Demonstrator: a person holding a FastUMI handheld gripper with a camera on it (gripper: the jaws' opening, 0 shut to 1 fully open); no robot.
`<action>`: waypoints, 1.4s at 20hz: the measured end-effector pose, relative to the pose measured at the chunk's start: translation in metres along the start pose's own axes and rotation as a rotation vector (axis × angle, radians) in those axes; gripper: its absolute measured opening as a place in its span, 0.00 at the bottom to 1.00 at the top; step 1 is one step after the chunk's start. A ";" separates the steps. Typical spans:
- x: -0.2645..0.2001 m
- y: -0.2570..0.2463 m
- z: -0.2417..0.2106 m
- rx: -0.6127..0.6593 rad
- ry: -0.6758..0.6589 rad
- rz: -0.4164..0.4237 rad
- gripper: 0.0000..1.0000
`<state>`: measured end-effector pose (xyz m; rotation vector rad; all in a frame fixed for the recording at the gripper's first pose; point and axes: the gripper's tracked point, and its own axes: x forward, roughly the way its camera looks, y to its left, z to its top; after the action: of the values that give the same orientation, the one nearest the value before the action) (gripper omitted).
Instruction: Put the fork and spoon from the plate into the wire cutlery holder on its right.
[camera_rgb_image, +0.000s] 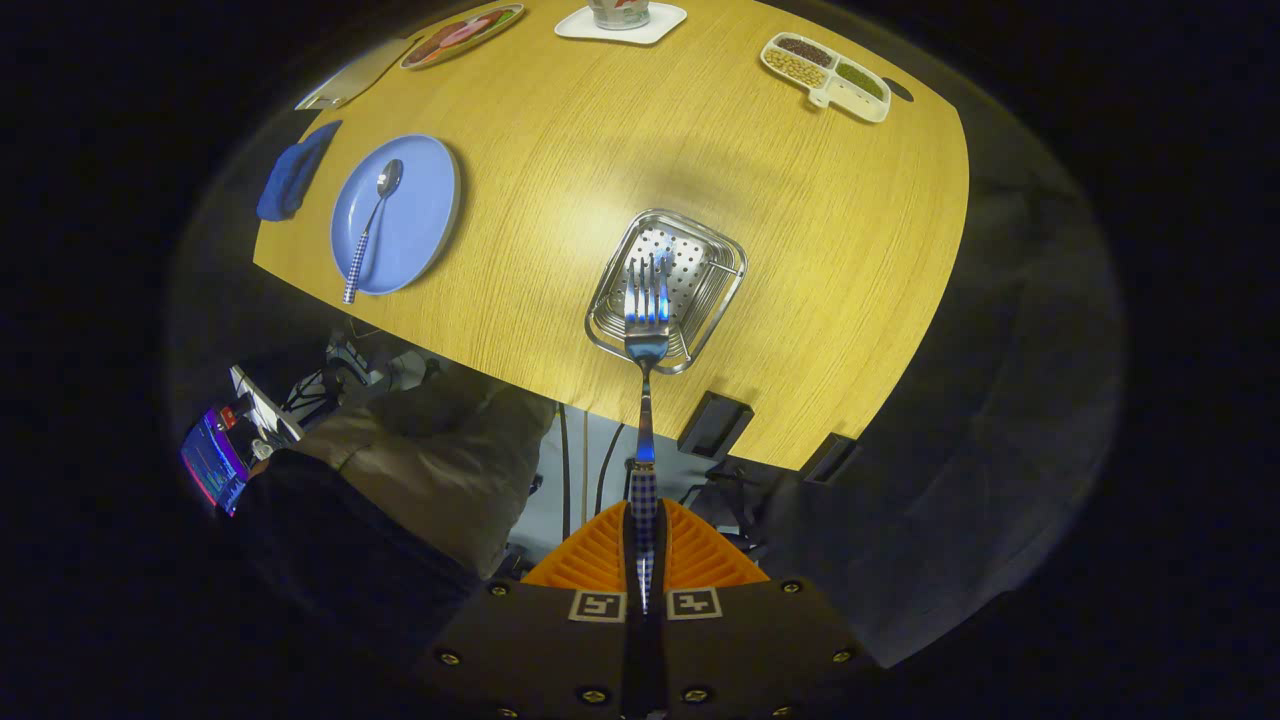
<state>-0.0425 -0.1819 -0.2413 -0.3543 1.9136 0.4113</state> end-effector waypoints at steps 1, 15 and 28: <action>0.003 -0.003 0.002 0.000 0.019 -0.006 0.01; 0.029 -0.014 0.033 -0.017 0.221 -0.034 0.00; 0.042 -0.022 0.070 0.007 0.273 -0.043 0.00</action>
<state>0.0095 -0.1725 -0.3072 -0.4655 2.1678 0.3409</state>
